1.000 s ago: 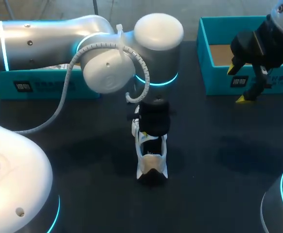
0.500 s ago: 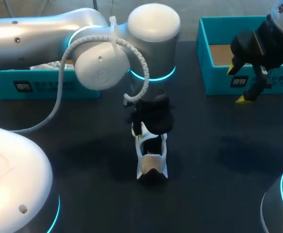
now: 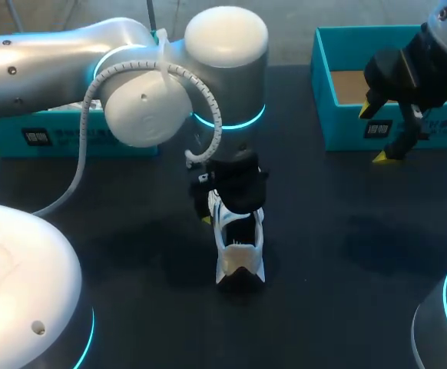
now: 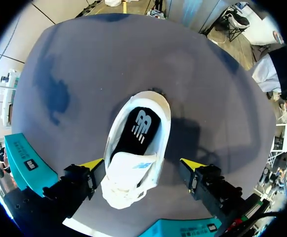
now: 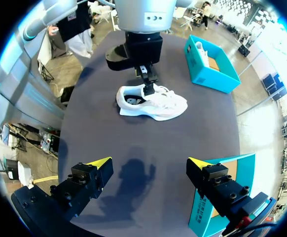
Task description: Take the shoe out of the shoebox, open the shoe tongue, remove and reinsert the insole, then place the shoe into the shoebox
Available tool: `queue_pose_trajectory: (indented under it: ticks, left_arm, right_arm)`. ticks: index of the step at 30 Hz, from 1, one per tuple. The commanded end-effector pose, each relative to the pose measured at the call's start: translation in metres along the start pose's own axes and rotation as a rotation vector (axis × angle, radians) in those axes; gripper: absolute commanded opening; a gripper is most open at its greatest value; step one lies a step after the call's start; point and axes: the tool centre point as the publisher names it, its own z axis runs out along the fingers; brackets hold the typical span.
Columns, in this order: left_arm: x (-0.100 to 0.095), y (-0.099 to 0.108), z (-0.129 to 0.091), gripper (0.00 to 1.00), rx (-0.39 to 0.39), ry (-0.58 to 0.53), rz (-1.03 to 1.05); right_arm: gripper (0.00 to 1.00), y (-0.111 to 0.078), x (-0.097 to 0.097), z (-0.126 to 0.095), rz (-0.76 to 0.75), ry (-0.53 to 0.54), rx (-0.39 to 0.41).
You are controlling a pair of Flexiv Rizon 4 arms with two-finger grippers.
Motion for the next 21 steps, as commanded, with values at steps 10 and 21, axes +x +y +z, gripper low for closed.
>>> queue_pose_trajectory:
  ticks: [10,21]
  left_arm:
    - [-0.007,-0.026,-0.001,1.00,-0.057,-0.013,-0.358]
    - [0.009,-0.046,-0.016,1.00,-0.056,-0.085,-0.627]
  right_arm:
    - [1.00,0.001,-0.002,0.001,0.001,0.004,0.004]
    - [1.00,0.001,-0.002,0.001,0.001,0.004,0.004]
